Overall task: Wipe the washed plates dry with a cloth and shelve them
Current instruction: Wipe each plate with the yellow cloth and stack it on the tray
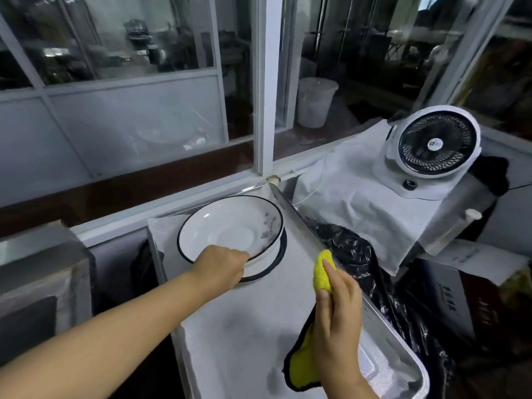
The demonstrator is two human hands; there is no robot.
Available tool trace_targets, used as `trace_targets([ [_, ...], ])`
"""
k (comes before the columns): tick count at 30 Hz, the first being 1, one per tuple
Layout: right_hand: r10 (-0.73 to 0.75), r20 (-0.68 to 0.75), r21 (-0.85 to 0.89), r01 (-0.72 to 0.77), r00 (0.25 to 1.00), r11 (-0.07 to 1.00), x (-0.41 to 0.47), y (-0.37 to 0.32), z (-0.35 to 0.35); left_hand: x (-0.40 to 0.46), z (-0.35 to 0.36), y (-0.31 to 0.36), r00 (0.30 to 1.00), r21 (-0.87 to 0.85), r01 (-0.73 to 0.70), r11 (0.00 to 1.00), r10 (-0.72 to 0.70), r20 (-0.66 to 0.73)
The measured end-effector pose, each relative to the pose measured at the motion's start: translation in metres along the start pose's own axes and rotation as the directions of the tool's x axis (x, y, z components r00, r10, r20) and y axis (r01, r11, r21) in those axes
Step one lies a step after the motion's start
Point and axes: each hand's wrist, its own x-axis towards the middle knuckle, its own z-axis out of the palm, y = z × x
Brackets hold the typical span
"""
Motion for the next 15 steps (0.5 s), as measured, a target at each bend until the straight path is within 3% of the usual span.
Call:
trace_targets([
  [4, 0.012, 0.010, 0.003, -0.012, 1.000, 1.000, 0.006, 0.015, 0.005, 0.012, 0.021, -0.003, 0.994, -0.029, -0.043, 0.999, 0.046, 0.101],
  [15, 0.050, 0.010, -0.005, -0.050, 0.999, 0.999, 0.015, 0.033, 0.013, 0.017, 0.059, -0.009, 0.987, -0.001, -0.163, 0.987, 0.163, -0.001],
])
